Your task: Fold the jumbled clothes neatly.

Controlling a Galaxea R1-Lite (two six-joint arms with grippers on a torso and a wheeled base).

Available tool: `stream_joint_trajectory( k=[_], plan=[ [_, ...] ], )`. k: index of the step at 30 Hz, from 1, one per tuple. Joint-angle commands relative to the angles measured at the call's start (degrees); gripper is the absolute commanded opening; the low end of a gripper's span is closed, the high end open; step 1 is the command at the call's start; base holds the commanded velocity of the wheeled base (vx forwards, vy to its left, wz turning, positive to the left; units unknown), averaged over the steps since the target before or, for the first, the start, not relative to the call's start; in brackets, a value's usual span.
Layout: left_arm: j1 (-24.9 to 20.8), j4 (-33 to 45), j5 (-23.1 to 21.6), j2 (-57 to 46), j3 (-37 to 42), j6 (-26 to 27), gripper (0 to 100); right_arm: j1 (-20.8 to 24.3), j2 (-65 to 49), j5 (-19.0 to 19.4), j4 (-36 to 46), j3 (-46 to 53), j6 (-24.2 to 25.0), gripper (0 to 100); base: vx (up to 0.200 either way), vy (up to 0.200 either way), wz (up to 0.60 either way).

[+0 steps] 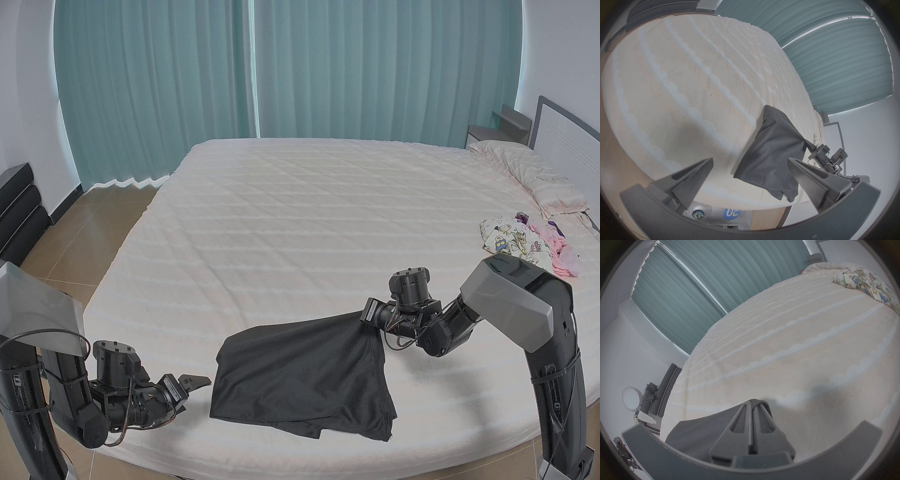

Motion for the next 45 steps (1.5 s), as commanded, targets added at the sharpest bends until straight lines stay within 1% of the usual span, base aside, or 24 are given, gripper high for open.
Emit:
stream_joint_trajectory(
  k=[1, 11, 12, 19, 22, 25, 29, 33, 35, 36, 37, 40, 42, 43, 45],
  plan=[
    [0.0, -0.1, 0.0, 0.1, 0.0, 0.0, 100, -0.2, 0.5, 0.0, 0.1, -0.5, -0.1, 0, 0.0, 0.0, 0.0],
    [0.0, 0.0, 0.0, 0.1, 0.0, 0.0, 100, -0.3, 1.3, 0.0, 0.0, -1.4, -0.1, 0, 0.0, 0.0, 0.0],
    [0.0, -0.1, 0.0, 0.1, 0.0, 0.0, 100, -0.3, 1.3, 0.0, 0.0, -1.4, -0.2, 100, 0.0, 0.0, 0.0],
    [0.0, -0.1, 0.0, 0.0, 0.0, -0.1, 100, -0.4, 0.5, 0.0, -0.1, -0.4, 0.0, 100, 0.0, 0.0, 0.0],
    [0.0, 0.0, -0.1, 0.0, 0.1, -0.1, 100, -2.0, -2.3, 0.1, 0.1, 1.3, 0.1, 100, 0.0, 0.0, 0.0],
    [0.0, -0.1, -0.1, -0.4, 0.3, 0.0, 100, -3.7, -5.7, 0.1, -0.7, 5.9, 0.4, 100, 0.0, 0.0, 0.0],
    [0.1, -3.7, 0.2, -3.3, 2.0, 0.1, 100, -5.2, -13.2, 0.2, -5.0, 16.3, 0.7, 100, 0.0, 0.0, 0.0],
    [0.2, -9.9, 0.4, -8.9, 5.4, 0.6, 100, -5.8, -25.0, 0.1, -15.2, 33.0, 0.4, 100, 0.0, 0.0, 0.0],
    [0.2, -11.4, 2.0, -11.6, 6.1, 1.7, 100, -6.2, -30.7, 0.0, -20.4, 40.0, 0.3, 100, 0.0, 0.0, 0.0],
    [0.2, -11.4, 2.4, -12.3, 6.1, 2.2, 100, -6.3, -32.0, 0.0, -21.6, 41.7, 0.3, 100, 0.0, 0.0, 0.0],
    [0.5, -11.3, 3.8, -14.8, 6.1, 3.9, 100, -6.6, -36.2, 0.0, -24.7, 46.9, 0.2, 100, 0.0, 0.0, 0.0],
    [2.2, -11.2, 4.2, -18.6, 6.2, 7.4, 100, -7.0, -43.7, -0.5, -29.0, 57.1, 0.2, 100, 0.0, 0.0, 0.0],
    [2.5, -11.0, 4.5, -22.5, 6.2, 8.8, 100, -7.2, -48.4, -2.0, -31.3, 62.1, -0.1, 100, 0.0, 0.0, 0.0],
    [2.5, -11.0, 4.5, -22.5, 6.2, 8.8, 100, -7.2, -48.4, -2.0, -31.3, 62.1, -0.1, 100, 0.0, 0.0, 0.0],
    [2.6, -6.9, 4.4, -31.7, 6.1, 9.4, 100, -7.1, -55.8, -5.4, -32.4, 68.0, -1.9, 100, 0.0, 0.0, 0.0]
  ],
)
